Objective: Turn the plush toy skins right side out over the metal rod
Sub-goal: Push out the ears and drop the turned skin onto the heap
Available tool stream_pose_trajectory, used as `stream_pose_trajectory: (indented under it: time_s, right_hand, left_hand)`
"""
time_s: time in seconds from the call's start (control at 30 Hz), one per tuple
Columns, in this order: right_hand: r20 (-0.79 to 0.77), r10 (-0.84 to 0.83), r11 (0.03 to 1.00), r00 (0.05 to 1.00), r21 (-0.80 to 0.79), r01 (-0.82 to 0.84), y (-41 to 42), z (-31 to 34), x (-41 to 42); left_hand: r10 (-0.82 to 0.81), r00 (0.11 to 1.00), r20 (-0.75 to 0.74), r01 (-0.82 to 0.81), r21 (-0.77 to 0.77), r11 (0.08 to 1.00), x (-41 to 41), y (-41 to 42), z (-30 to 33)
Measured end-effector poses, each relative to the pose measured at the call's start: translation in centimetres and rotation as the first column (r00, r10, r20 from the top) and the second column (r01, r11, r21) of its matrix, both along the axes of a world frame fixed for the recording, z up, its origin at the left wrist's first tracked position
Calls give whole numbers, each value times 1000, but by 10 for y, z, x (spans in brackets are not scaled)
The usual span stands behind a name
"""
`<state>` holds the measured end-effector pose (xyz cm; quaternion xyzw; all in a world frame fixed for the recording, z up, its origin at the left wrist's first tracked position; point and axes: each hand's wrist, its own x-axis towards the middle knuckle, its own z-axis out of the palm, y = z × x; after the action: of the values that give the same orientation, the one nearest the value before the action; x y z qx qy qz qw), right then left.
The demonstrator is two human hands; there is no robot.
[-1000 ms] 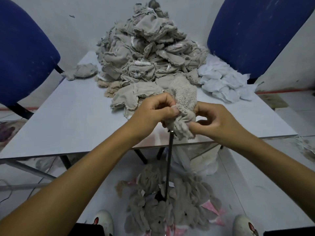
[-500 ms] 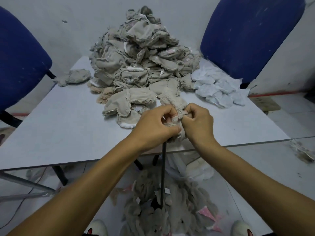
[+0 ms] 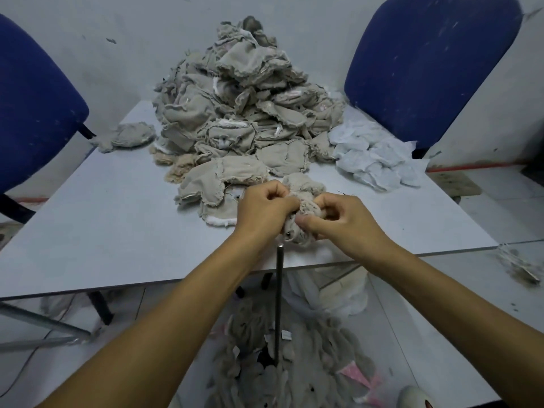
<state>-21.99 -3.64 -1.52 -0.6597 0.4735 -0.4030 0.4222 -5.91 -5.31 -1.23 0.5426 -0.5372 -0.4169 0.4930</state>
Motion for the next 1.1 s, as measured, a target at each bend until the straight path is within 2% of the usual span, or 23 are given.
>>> stream_pose_trajectory:
  time_s: [0.2, 0.23, 0.3, 0.4, 0.47, 0.53, 0.57, 0.63, 0.7, 0.73, 0.8, 0.87, 0.93, 1.0, 1.1]
  right_hand:
    - [103, -154, 984, 983, -76, 163, -4, -4, -7]
    - [125, -165, 983, 978, -57, 173, -6, -3, -10]
    - [193, -172, 984, 966, -14, 178, -8, -2, -10]
    - [159, -236, 971, 959, 13, 237, -14, -8, -2]
    - [150, -305, 952, 940, 70, 298, -16, -12, 3]
    - [194, -341, 936, 920, 155, 315, -17, -12, 4]
    - [254, -320, 940, 913, 209, 271, -17, -9, 4]
    - [387, -205, 944, 899, 320, 78, -16, -1, 4]
    - [416, -98, 923, 904, 377, -74, -14, 3, 2]
    - [402, -56, 924, 914, 368, -105, -12, 4, 1]
    - [298, -12, 972, 954, 226, -58, -6, 1, 0]
    - [136, -57, 998, 989, 44, 52, -1, -3, 0]
    - [19, -96, 994, 995, -40, 97, 1, -6, 1]
    - [47, -95, 995, 994, -2, 96, 1, -7, 1]
    - [222, -143, 988, 965, 96, 124, -3, -5, -3]
  left_hand:
    - [-288, 929, -231, 313, 82, 946, -1, 5, 13]
    - [-325, 917, -231, 351, 84, 932, -2, 9, 14]
    - [-367, 921, -131, 372, 18, 928, -2, 15, 15]
    - [-359, 933, -11, 358, -74, 931, -4, 23, 13]
    - [-387, 922, -3, 387, -5, 922, -2, 21, 12]
    - [-434, 899, -58, 438, 69, 896, 1, 18, 11]
    - [-425, 902, -81, 430, 72, 900, 2, 14, 11]
    - [-345, 928, -139, 354, 48, 934, 2, 9, 10]
    - [-248, 942, -225, 268, 60, 962, 4, 5, 11]
    - [-210, 945, -253, 235, 73, 969, 5, 4, 13]
    - [-188, 954, -232, 214, 92, 973, 8, 3, 13]
    - [-194, 972, -131, 209, 113, 971, 5, 3, 10]
    - [-151, 986, -72, 160, 145, 976, 1, 3, 5]
    - [-148, 981, -122, 165, 149, 975, 0, 5, 3]
    - [-308, 931, -194, 336, 131, 933, 2, 6, 6]
